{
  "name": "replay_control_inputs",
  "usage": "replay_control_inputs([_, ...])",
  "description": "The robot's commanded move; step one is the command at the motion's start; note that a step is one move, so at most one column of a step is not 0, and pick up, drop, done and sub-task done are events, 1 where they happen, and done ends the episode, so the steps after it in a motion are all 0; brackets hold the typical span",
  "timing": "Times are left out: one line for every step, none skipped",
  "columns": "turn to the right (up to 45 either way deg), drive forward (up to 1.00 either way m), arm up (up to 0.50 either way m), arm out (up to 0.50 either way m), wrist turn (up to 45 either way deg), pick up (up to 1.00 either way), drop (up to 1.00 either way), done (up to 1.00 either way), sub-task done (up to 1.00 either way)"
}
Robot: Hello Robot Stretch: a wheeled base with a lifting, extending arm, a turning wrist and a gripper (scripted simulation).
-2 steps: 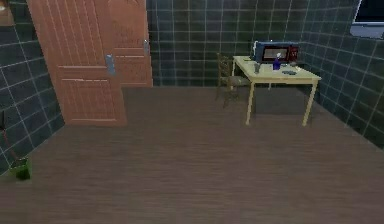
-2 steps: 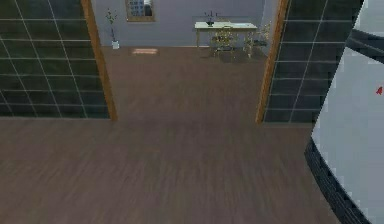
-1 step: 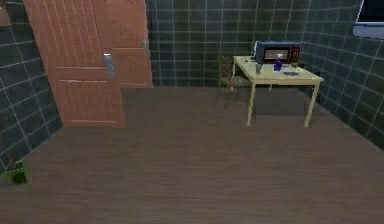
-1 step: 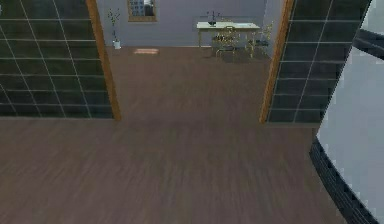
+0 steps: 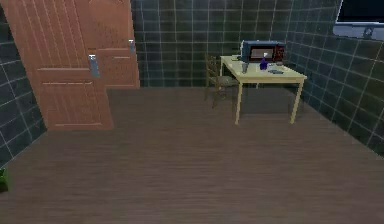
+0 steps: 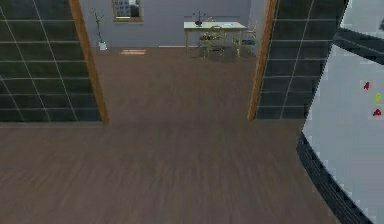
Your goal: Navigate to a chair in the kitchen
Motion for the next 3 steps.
replay_control_inputs([0.0,1.0,0.0,0.0,0.0,0.0,0.0,0.0,0.0])
replay_control_inputs([0.0,1.0,0.0,0.0,0.0,0.0,0.0,0.0,0.0])
replay_control_inputs([6.0,0.0,0.0,0.0,0.0,0.0,0.0,0.0,0.0])
